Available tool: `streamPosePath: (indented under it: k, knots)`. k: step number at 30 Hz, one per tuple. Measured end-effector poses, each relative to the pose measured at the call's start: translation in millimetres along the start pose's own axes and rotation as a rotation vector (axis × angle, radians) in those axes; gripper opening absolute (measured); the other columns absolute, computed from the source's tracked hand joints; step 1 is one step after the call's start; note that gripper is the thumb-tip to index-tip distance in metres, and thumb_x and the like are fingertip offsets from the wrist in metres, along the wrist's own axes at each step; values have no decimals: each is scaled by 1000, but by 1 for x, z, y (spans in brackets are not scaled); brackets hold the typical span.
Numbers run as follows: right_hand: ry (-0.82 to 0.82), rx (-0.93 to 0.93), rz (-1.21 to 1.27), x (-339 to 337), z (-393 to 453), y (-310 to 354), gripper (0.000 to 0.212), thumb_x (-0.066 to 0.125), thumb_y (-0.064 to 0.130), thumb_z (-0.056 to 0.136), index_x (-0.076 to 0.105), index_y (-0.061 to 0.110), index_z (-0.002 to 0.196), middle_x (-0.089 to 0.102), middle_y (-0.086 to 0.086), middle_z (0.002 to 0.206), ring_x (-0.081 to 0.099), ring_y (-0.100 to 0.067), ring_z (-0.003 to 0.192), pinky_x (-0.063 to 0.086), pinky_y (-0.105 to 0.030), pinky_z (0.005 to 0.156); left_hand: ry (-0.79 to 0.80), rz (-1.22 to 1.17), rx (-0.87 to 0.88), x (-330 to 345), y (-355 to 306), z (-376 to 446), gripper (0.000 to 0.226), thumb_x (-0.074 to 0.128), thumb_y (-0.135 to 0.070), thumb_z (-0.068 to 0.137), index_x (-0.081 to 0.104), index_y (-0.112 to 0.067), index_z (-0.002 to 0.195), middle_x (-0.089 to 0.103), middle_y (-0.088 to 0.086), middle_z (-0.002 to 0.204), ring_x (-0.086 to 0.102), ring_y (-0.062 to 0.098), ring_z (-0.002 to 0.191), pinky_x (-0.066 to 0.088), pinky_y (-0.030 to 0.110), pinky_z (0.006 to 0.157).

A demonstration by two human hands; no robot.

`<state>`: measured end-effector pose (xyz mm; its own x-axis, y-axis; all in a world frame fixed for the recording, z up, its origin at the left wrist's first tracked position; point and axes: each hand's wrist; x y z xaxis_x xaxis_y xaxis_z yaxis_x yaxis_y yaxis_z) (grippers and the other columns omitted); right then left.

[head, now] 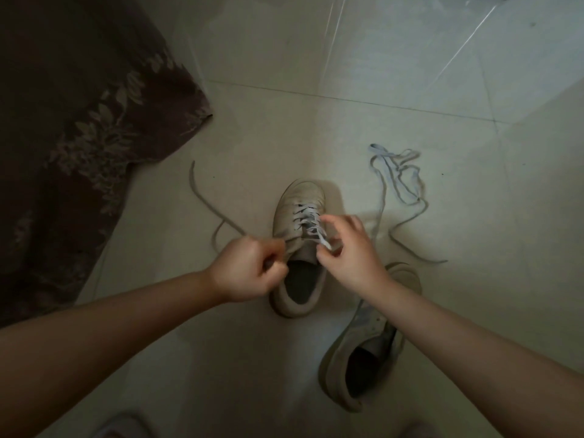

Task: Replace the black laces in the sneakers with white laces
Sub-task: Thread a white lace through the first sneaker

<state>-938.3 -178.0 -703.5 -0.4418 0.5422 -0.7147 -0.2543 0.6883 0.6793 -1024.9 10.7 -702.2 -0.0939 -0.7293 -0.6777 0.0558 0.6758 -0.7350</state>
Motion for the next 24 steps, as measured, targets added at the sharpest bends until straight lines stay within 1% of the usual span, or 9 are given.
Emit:
streamPosePath:
  k: [3, 6, 9, 13, 15, 16, 19, 21, 24]
  knots:
    - [36, -320, -175, -2, 0, 1, 31, 65, 15, 76, 68, 22, 107, 51, -4, 129, 45, -21, 120, 35, -31, 102, 62, -20, 25, 10, 3, -11, 14, 43, -38, 73, 40, -30, 62, 38, -8, 48, 36, 7, 48, 31, 21, 50]
    - [62, -359, -174, 0, 0, 8, 19, 69, 21, 74, 69, 19, 92, 51, -6, 130, 42, -23, 124, 33, -34, 103, -2, -105, -6, 8, 7, -9, 15, 45, -37, 82, 44, -32, 67, 41, -6, 49, 40, 7, 48, 34, 24, 49]
    - [104, -478, -282, 0, 4, 9, 22, 72, 24, 74, 66, 16, 93, 49, -8, 134, 38, -26, 130, 32, -38, 106, -167, -300, -122, 1, 3, 4, 31, 46, -30, 91, 46, -23, 61, 38, -8, 49, 38, 1, 47, 34, 24, 48]
    - [194, -489, -274, 5, 7, 14, 29, 63, 40, 81, 69, 16, 95, 50, -7, 136, 33, -29, 136, 29, -41, 110, -313, -629, -323, -14, -23, 28, 34, 46, -13, 98, 50, -8, 65, 43, -8, 43, 39, 2, 38, 34, 17, 39]
    - [124, -423, -112, 7, 6, 21, 34, 55, 40, 87, 70, 9, 90, 61, -9, 121, 47, -26, 126, 36, -35, 106, -373, -768, -362, -27, -35, 42, 33, 44, -17, 99, 50, -9, 68, 43, -7, 44, 40, 7, 36, 34, 18, 38]
    - [87, -321, 34, 4, 6, 27, 35, 52, 37, 91, 68, 5, 87, 66, -9, 108, 56, -22, 113, 43, -34, 99, -398, -742, -344, -32, -38, 49, 33, 44, -18, 99, 51, -11, 68, 44, -7, 47, 43, 9, 38, 36, 20, 40]
    - [11, 40, 405, -16, 12, 36, 27, 49, 26, 97, 59, 10, 77, 63, 4, 66, 60, -12, 68, 48, -29, 72, -388, -369, -348, -39, -26, 62, 30, 47, -24, 98, 57, -17, 70, 50, -5, 53, 44, 6, 45, 37, 24, 50]
    - [-73, 104, 506, -33, 15, 33, 27, 53, 20, 96, 56, 15, 69, 56, 6, 51, 56, -11, 56, 49, -27, 68, -268, -219, -461, -38, -13, 60, 24, 50, -24, 95, 62, -14, 76, 53, -3, 53, 44, 3, 39, 36, 21, 49]
    - [-77, 117, 548, -48, 15, 30, 29, 56, 22, 93, 56, 11, 66, 49, 3, 49, 50, -13, 53, 47, -27, 65, 109, -204, -502, -33, -2, 44, 9, 60, -19, 90, 63, -12, 85, 58, 2, 54, 47, 4, 32, 38, 17, 38]
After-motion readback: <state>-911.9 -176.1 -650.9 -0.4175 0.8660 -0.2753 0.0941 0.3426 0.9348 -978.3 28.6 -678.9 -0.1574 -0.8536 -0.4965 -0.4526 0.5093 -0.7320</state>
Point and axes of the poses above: each hand's wrist, its own z-axis towards the middle knuckle, its own x-axis out of the palm, y = z × x
